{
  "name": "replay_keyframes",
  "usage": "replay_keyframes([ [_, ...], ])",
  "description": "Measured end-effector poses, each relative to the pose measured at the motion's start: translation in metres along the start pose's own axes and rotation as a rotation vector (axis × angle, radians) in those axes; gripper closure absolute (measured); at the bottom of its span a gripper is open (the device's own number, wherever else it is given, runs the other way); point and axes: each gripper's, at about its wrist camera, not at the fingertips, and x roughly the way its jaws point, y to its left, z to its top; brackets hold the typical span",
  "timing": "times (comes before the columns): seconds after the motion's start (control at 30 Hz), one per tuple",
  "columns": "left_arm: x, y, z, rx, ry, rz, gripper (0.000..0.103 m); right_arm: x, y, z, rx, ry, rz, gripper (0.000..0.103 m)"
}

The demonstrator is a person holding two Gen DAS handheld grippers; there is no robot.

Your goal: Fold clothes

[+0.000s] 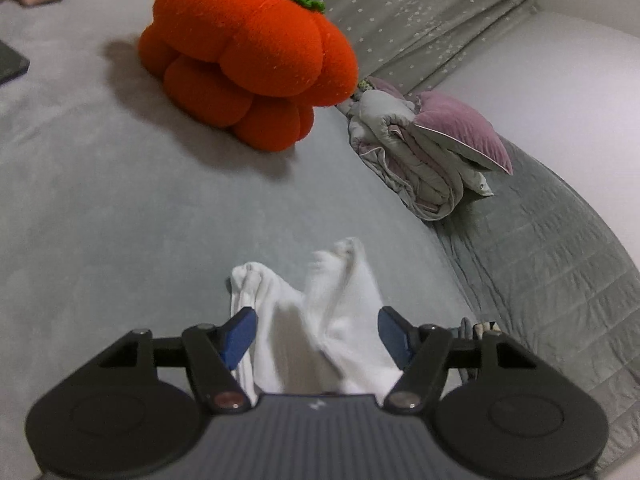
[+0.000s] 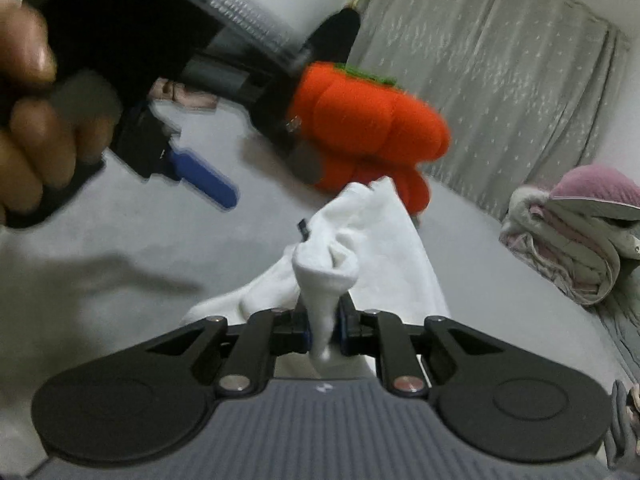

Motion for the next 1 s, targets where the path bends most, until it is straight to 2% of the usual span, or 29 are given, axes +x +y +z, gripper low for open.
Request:
replay_keyframes([
  [0.07,0.003,0.001,-0.001,-0.006,0.007,0.000,0.035,0.011,0.009,0.000,-0.018,0.042,-0.011,0.087],
  [0.23,0.011,0.003,0.002,-0.010,0.019,0.015,0.033,0.024,0.013,-0.002,-0.033,0.071,-0.043,0.086],
  [0.4,0.028,0.004,0.002,0.003,0.059,0.014,0.033,0.022,0.015,-0.001,-0.048,0.036,-0.001,0.070],
  [0.6,0.037,-0.002,0.003,0.033,0.070,0.009,0.033,0.010,0.009,-0.001,-0.047,-0.032,0.047,0.069],
  [0.67,0.035,-0.006,0.004,0.045,0.063,0.007,0.033,-0.006,-0.004,-0.002,-0.024,-0.065,0.051,0.059],
  [0.7,0.033,-0.009,0.004,0.060,0.058,0.006,0.033,-0.013,-0.010,-0.002,-0.012,-0.082,0.052,0.047],
  [0.73,0.030,-0.012,0.005,0.076,0.053,0.004,0.033,-0.021,-0.017,-0.003,-0.001,-0.098,0.054,0.043],
  [0.8,0.026,-0.019,0.003,0.095,0.051,-0.005,0.033,-0.034,-0.030,-0.005,0.024,-0.122,0.062,0.043],
  [0.9,0.025,-0.035,-0.005,0.158,0.084,-0.038,0.033,-0.031,-0.048,-0.012,0.036,-0.072,0.099,0.046],
  [0.93,0.028,-0.040,-0.009,0.183,0.105,-0.024,0.033,-0.028,-0.050,-0.015,0.019,-0.055,0.099,0.052],
  [1.0,0.037,-0.045,-0.017,0.223,0.139,0.025,0.034,-0.027,-0.046,-0.024,0.000,-0.036,0.111,0.055],
])
